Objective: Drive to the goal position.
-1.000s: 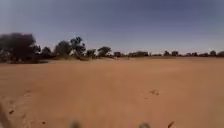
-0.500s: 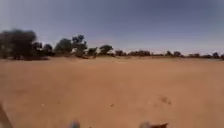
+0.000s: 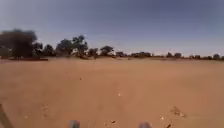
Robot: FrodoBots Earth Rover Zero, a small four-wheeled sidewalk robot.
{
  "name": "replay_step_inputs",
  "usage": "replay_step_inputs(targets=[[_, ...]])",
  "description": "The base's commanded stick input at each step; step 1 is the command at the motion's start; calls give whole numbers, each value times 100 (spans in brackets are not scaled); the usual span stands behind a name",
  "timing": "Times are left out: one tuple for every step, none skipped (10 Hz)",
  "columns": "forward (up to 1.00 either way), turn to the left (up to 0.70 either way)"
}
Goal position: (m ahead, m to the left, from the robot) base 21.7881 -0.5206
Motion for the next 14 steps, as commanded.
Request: replay_step_inputs(targets=[[70, 0], [70, 0], [70, 0], [70, 0], [70, 0], [70, 0], [70, 0], [70, 0], [70, 0], [70, 0], [70, 0], [70, 0], [70, 0], [70, 0]])
